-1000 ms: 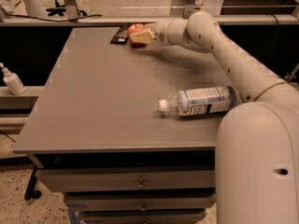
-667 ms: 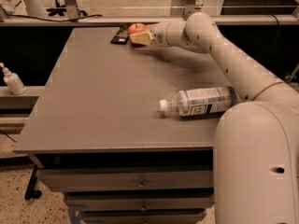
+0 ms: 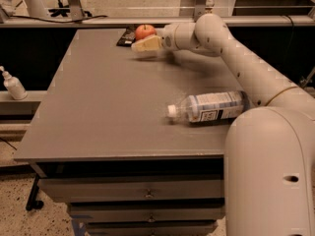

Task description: Move apple near rxbar chocolate

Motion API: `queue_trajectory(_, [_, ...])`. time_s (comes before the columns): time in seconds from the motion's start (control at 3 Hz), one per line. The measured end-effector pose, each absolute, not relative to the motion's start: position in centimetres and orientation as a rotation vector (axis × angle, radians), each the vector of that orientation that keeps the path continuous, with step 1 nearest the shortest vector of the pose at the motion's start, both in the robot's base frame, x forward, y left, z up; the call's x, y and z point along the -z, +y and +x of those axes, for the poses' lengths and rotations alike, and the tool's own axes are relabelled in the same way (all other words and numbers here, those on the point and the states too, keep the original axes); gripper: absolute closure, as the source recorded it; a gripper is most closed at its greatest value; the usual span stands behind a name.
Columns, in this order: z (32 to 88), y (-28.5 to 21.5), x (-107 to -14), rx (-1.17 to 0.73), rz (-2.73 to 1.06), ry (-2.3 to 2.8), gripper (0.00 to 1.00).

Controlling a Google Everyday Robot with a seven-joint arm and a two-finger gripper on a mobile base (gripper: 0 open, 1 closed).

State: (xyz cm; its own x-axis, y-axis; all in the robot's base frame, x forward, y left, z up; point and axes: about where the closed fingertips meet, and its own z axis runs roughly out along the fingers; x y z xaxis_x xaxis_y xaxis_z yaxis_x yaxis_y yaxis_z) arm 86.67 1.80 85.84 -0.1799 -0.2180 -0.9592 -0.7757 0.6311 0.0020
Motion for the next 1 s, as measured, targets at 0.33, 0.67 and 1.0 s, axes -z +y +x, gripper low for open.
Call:
queue_trajectory(0.33, [86.0,1.9,-86.4,-0.625,-0.828,1.715,0.0])
queue_trajectory(0.67, [84.7,0.9,-88.3,-0.615,-0.836,1.686,0.0])
queue_trajectory(1.0, [82.5,-1.0,-91.4,-0.585,-0.833,1.635,0.0])
